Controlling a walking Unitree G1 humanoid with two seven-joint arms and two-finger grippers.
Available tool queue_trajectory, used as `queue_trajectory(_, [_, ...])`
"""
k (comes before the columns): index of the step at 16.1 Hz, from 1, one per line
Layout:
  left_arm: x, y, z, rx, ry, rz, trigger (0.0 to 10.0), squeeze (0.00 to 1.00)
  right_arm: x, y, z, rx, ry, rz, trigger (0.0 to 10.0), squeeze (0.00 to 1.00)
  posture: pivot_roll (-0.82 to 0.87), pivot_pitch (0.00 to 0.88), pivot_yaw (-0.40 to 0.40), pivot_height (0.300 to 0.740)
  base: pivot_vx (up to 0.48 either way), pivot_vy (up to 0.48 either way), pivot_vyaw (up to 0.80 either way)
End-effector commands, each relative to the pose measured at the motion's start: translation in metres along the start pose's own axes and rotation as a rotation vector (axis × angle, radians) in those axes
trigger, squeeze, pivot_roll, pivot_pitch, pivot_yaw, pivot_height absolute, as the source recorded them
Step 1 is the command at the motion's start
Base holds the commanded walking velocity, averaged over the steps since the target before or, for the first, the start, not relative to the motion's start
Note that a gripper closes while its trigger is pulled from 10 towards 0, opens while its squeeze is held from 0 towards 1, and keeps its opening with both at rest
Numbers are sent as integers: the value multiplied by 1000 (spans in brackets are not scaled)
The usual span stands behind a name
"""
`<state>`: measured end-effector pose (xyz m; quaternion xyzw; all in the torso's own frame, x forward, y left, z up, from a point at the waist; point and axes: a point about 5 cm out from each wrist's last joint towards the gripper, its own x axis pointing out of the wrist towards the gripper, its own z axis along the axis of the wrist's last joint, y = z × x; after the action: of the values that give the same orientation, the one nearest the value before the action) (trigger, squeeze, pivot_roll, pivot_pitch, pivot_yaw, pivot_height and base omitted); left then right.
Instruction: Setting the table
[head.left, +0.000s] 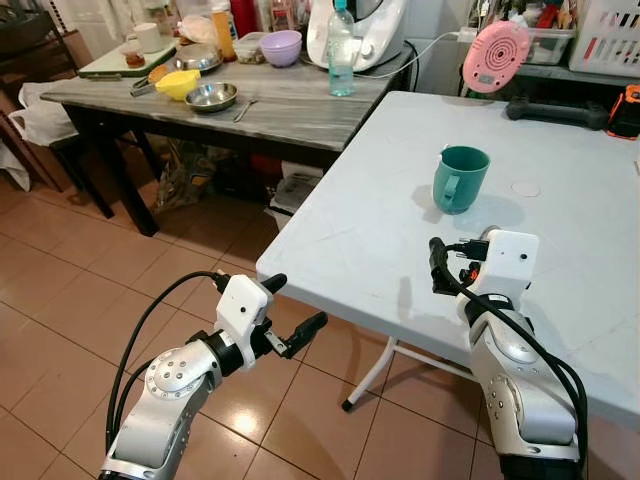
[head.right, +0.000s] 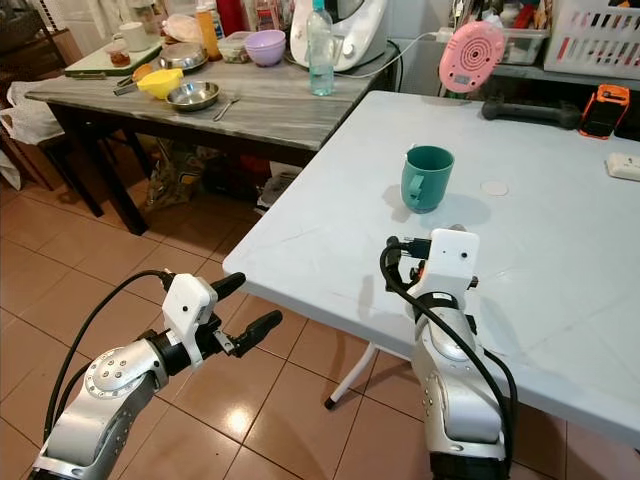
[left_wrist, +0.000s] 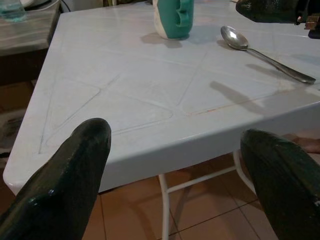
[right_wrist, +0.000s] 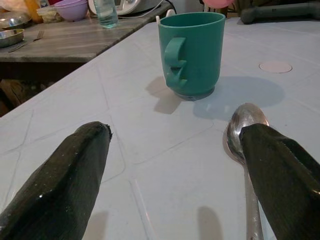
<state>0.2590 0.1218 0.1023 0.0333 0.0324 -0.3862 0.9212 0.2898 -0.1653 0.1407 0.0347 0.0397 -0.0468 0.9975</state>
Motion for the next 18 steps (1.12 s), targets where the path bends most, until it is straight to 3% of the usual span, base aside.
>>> queue_trajectory(1, [-2,2,-3,-5,18,-1,10000,0,1,2,0,-1,6,3,10000,0,-96,24,97,740,0,0,0])
queue_trajectory(4, [-2,2,-3,-5,18,-1,10000,0,1,2,0,-1,6,3,10000,0,-96,24,97,740,0,0,0])
queue_trajectory(6, [-5,33,9,-3,-24,209,10000,0,8,-5,-12,10,78,-63,10000,0,-83,6,82,740,0,0,-256])
queue_trajectory(9, [-4,42,12,-32,-49,305,10000,0,10,0,-9,14,64,-29,10000,0,-79,0,77,740,0,0,-738])
queue_trajectory(18, [10,37,16,-35,-71,253,10000,0,10,-4,-7,16,49,-56,10000,0,-98,0,88,740,0,0,-685])
